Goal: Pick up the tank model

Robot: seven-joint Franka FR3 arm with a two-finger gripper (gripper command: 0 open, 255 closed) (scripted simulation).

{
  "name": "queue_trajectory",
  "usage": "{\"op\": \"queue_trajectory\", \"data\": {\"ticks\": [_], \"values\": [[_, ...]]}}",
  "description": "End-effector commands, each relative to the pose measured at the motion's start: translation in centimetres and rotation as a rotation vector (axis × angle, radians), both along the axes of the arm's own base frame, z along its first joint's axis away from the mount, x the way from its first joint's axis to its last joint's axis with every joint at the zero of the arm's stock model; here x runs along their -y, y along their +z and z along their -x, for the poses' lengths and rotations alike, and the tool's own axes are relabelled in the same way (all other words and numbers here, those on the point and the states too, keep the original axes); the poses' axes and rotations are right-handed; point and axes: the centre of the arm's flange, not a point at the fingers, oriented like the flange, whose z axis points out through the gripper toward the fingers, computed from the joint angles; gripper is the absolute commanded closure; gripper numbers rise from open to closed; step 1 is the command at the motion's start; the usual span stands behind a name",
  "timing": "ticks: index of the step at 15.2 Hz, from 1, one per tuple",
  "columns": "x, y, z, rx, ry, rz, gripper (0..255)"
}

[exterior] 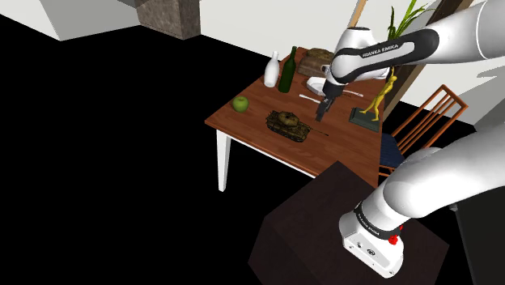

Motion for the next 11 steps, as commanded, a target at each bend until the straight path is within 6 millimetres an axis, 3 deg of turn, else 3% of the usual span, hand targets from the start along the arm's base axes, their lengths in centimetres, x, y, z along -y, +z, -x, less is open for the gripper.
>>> {"op": "queue_trajectory", "data": {"ticks": [1,11], "values": [[1.4,-2.1,-1.3,0.009,0.013,0.002,0],[8.5,-10.7,-7.7,0.05,0.073,0.0,0]]}}
